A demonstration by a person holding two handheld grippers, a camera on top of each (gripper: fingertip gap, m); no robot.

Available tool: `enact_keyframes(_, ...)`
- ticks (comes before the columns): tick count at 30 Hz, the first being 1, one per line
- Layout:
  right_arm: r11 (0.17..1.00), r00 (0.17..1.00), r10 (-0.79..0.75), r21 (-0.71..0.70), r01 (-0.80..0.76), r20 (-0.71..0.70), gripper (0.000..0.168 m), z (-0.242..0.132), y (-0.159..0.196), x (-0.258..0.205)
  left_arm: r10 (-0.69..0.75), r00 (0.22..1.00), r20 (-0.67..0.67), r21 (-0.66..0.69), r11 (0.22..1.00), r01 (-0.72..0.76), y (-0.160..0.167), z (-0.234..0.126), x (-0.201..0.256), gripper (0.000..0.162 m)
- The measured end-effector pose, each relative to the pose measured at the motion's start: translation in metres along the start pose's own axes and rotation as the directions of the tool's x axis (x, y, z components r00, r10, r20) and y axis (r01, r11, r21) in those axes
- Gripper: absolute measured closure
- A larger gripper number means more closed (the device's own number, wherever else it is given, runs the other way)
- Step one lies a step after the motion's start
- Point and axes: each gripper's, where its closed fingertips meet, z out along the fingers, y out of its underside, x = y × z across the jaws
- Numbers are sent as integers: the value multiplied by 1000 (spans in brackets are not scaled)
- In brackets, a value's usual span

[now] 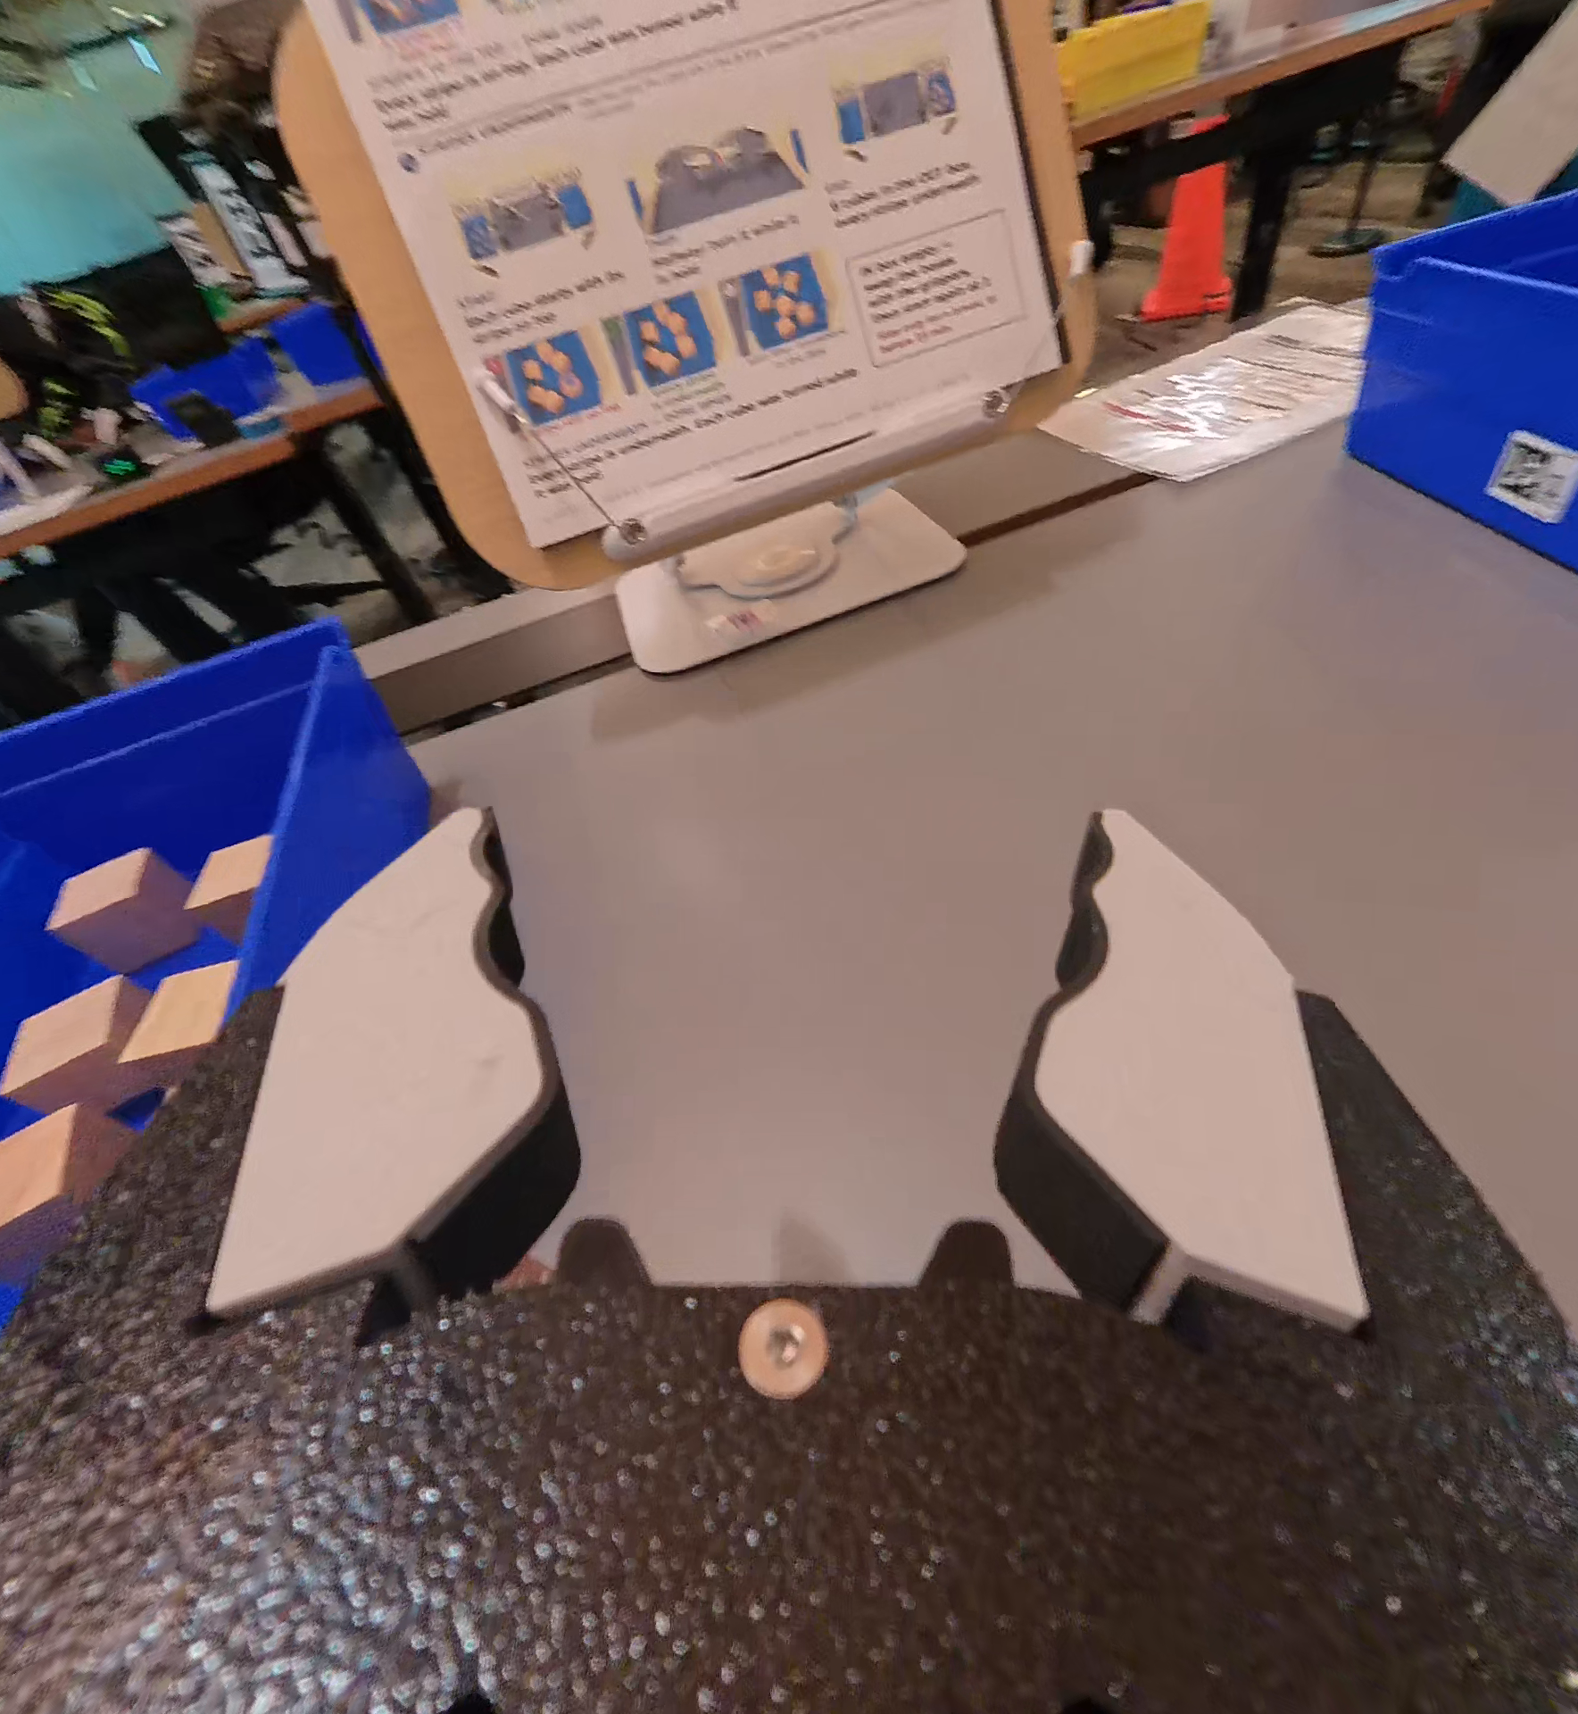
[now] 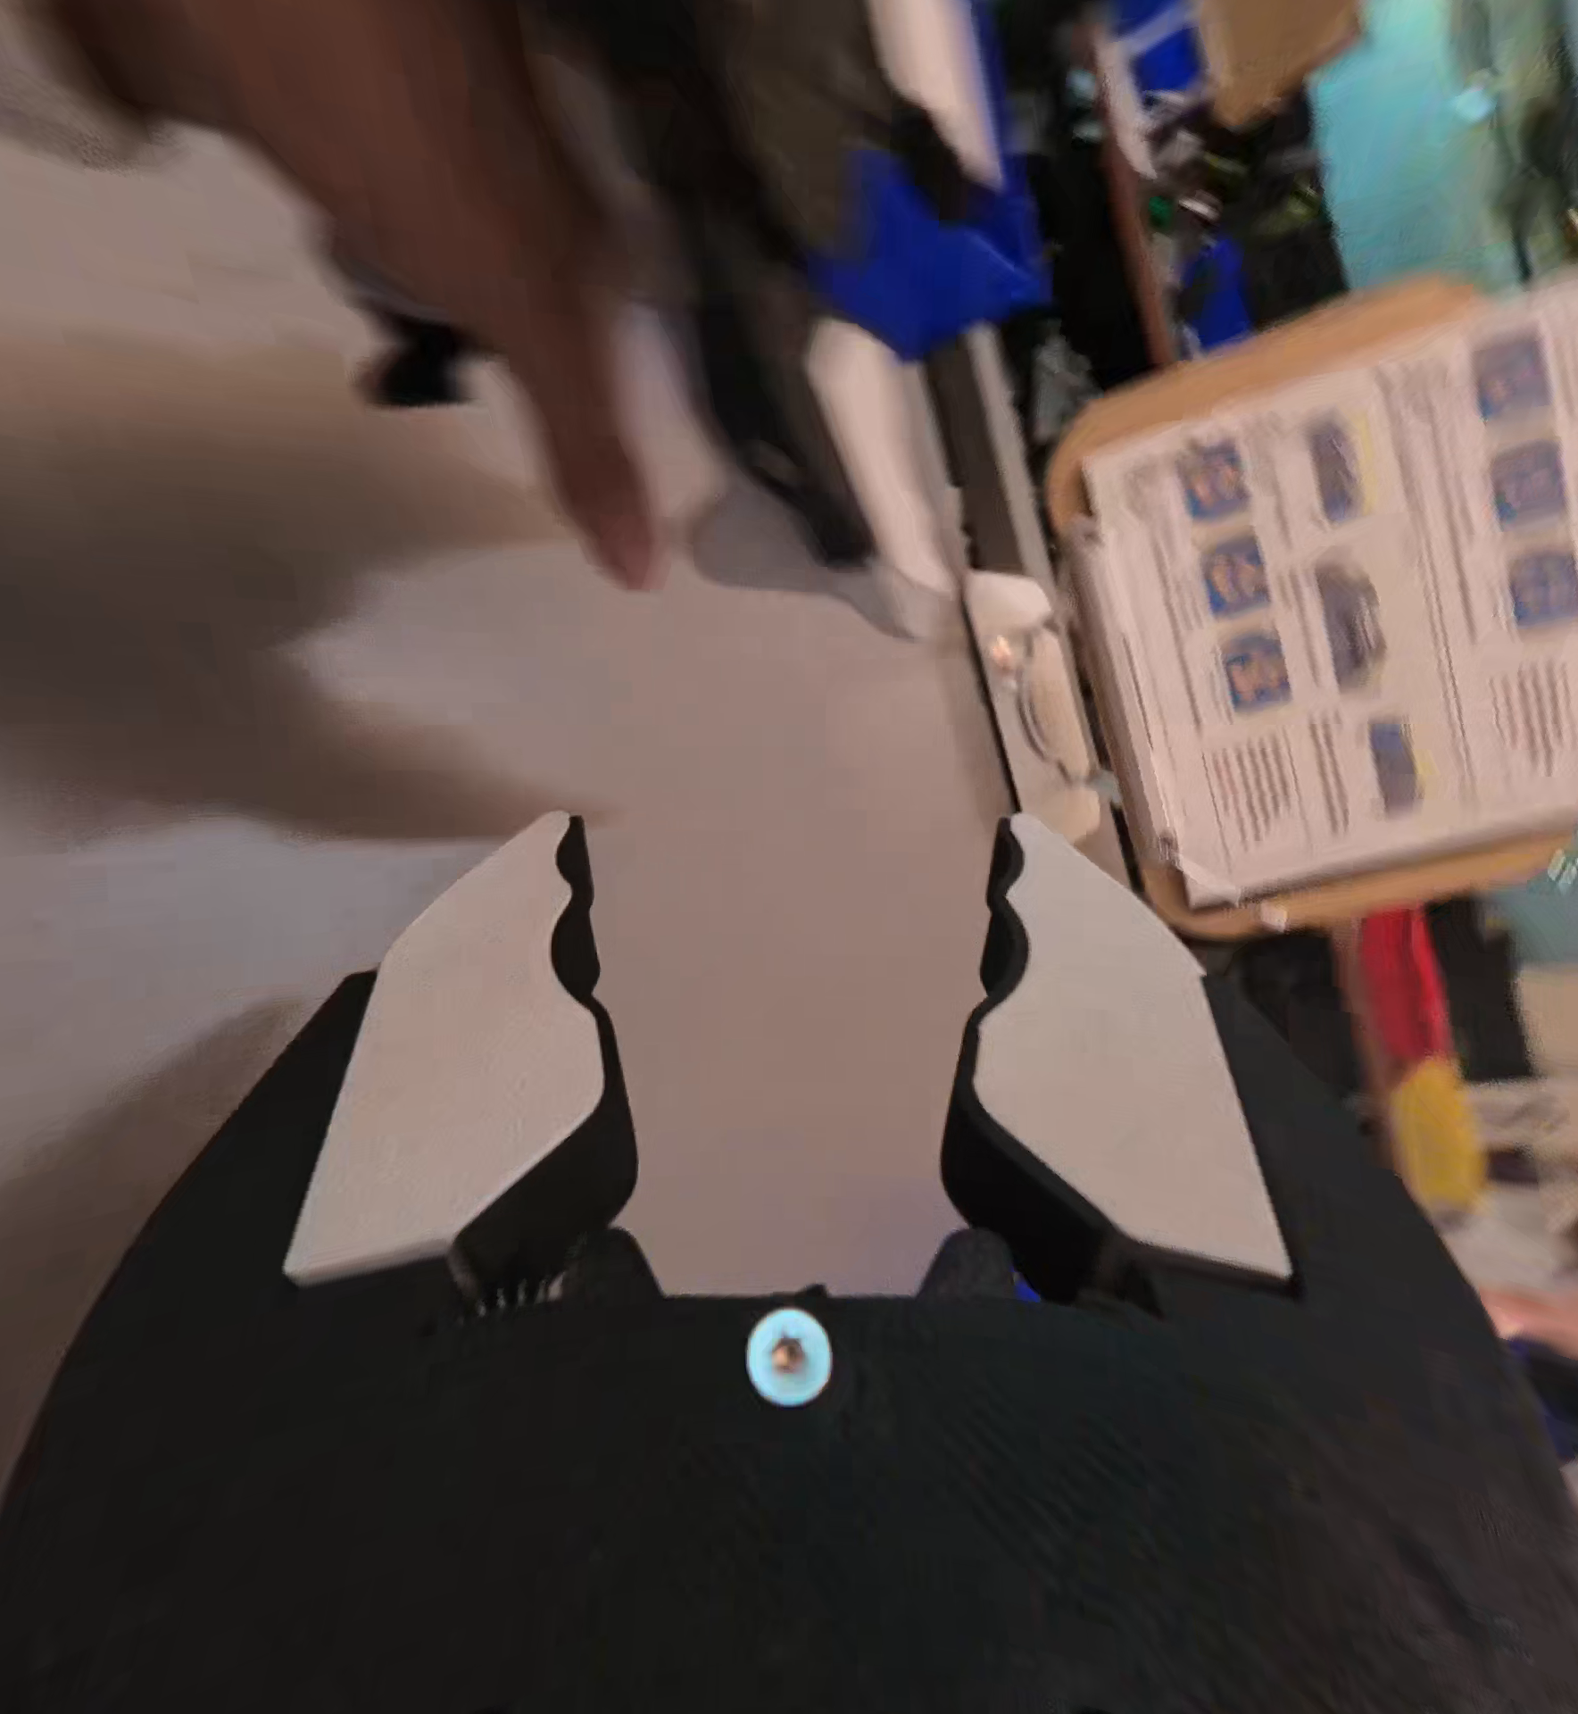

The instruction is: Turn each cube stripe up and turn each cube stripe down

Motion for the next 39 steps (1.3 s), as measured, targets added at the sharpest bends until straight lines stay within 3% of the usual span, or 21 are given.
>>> enact_keyframes(2,974,972,226,44,-224,-58,92,2,27,31,-36,998,-58,-18,999,35,1,-4,1,51)
enact_keyframes(5,872,862,485,159,-463,-147,97,1,61,72,-48,993,-104,-34,998,44,2,-10,-4,54)
enact_keyframes(7,812,791,582,190,-552,-191,96,2,81,88,-46,993,-109,-22,999,44,-1,-15,-11,66)
enact_keyframes(11,663,644,746,287,-691,-172,93,4,96,104,-72,994,-87,59,995,78,-11,-28,-31,69)
enact_keyframes(16,546,524,836,342,-765,-162,87,18,108,110,-161,986,50,60,986,158,-6,-36,-84,80)
enact_keyframes(19,528,510,847,361,-769,-154,83,22,109,112,-182,977,108,24,983,181,4,-42,-119,80)
enact_keyframes(22,567,542,822,346,-748,-176,78,25,111,114,-230,964,131,-42,971,237,15,-47,-153,84)
enact_keyframes(26,604,580,794,338,-722,-181,74,29,110,116,-271,954,125,-255,921,295,44,-43,-188,80)
enact_keyframes(31,639,611,767,332,-694,-198,70,32,110,116,-209,970,127,-500,831,245,73,-26,-213,81)
enact_keyframes(39,636,618,767,344,-691,-174,71,33,108,109,-232,970,69,-767,609,201,104,12,-207,90)
